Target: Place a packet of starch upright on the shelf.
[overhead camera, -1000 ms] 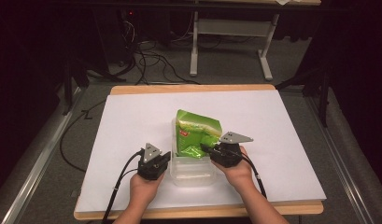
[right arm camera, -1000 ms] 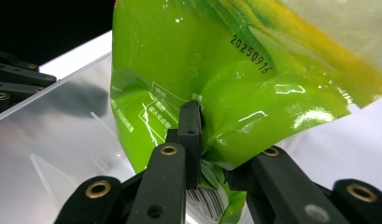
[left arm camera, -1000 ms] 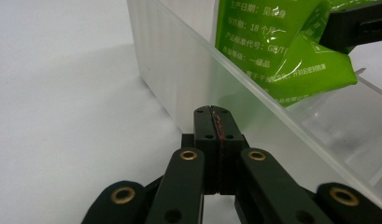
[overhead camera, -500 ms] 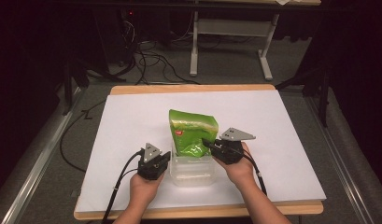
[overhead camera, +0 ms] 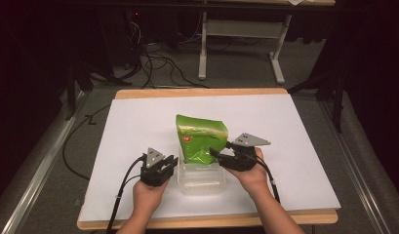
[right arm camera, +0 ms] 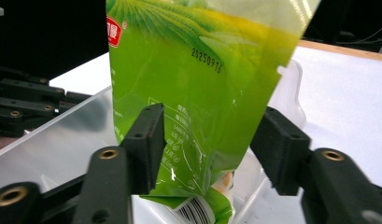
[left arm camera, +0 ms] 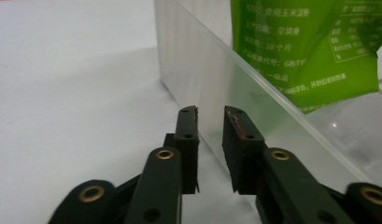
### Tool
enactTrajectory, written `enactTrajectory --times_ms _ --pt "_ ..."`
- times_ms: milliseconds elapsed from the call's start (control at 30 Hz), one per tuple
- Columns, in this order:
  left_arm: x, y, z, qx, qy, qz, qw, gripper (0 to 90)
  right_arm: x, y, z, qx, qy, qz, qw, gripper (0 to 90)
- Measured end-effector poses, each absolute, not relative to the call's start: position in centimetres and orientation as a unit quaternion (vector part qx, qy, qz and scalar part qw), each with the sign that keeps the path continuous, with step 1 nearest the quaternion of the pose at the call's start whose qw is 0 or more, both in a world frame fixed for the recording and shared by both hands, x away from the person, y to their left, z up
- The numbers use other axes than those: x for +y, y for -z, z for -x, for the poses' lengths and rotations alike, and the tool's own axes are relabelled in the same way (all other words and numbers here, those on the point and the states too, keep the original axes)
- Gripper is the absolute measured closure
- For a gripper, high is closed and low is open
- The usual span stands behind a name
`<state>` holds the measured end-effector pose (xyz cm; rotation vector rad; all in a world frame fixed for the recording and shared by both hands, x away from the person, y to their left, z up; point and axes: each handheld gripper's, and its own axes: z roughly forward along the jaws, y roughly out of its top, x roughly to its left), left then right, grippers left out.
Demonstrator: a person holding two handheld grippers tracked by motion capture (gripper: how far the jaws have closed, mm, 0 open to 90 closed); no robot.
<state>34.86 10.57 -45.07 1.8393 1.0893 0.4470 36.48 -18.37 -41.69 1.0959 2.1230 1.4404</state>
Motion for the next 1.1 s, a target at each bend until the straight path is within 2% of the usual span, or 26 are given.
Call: enactTrajectory --times_ms 167,333,600,633,933,1000,1100 --pt "11.3 44.7 -34.7 0.445 -0.195 -0.751 0.447 60.0 -19.4 41.3 -36.0 0.743 -0.512 -0.390 0.184 35.0" --pt "12.6 43.8 -34.7 0.448 -0.206 -0.753 0.435 54.0 -21.1 40.7 -35.4 0.733 -0.519 -0.394 0.197 33.3" --pt "16.9 42.5 -34.6 0.464 -0.213 -0.745 0.430 49.4 -24.5 40.6 -34.3 0.726 -0.506 -0.407 0.227 31.3" --pt "17.5 42.6 -34.6 0.468 -0.213 -0.743 0.429 48.0 -26.0 40.6 -33.9 0.721 -0.500 -0.416 0.239 31.3" --pt "22.2 43.9 -33.4 0.469 -0.211 -0.751 0.414 42.9 -31.4 41.6 -31.8 0.697 -0.467 -0.463 0.286 33.1" --pt "22.7 43.7 -33.0 0.475 -0.213 -0.736 0.432 42.0 -32.0 41.9 -31.5 0.692 -0.465 -0.472 0.287 33.2" --pt "22.3 44.1 -33.3 0.472 -0.210 -0.741 0.430 40.8 -31.9 42.5 -31.8 0.689 -0.462 -0.483 0.281 33.2"
